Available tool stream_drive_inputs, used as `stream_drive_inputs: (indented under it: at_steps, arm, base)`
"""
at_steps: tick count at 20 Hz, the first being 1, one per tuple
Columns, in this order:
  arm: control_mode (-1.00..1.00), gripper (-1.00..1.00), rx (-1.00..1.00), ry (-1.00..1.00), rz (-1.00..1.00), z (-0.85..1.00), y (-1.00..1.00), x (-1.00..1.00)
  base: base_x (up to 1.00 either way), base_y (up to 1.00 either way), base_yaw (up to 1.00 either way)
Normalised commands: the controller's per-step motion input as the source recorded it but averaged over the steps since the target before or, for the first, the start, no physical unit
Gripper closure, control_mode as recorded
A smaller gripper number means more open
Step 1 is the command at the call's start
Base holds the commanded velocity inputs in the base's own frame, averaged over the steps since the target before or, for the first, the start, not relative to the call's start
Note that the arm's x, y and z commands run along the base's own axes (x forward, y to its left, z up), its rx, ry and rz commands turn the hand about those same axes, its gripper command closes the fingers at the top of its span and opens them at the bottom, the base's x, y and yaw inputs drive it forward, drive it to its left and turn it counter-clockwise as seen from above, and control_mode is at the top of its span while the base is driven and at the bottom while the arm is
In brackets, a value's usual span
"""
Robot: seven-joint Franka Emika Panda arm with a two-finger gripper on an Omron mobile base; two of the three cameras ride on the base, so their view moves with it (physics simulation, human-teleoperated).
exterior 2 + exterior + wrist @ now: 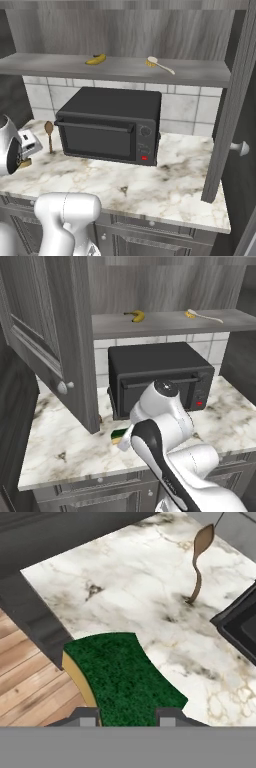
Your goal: Pick the sponge and dish brush from the cabinet and place them on the counter.
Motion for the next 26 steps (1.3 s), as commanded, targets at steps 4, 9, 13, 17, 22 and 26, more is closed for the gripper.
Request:
stream_drive_inputs:
  at_steps: [4, 9, 13, 17, 22, 26]
  arm:
    - [-1.0, 1.0, 0.0, 0.05, -0.05, -0.36, 0.14, 0.33]
    - [-1.0, 1.0, 0.0, 0.04, -0.04, -0.36, 0.14, 0.33]
    - [-1.0, 1.0, 0.0, 0.01, -0.03, -0.33, 0.16, 0.27]
    - [-1.0, 1.0, 0.0, 0.01, -0.03, -0.31, 0.16, 0.26]
    - [-1.0, 1.0, 0.0, 0.0, -0.02, -0.3, 0.11, 0.23]
    - [-1.0, 1.0, 0.0, 0.0, -0.01, -0.33, 0.06, 0.23]
  base:
    - [0.0, 0.0, 0.0]
    - [0.0, 0.0, 0.0]
    - [0.0, 0.0, 0.0]
    - [0.0, 0.0, 0.0]
    - [0.0, 0.0, 0.0]
    - [0.0, 0.0, 0.0]
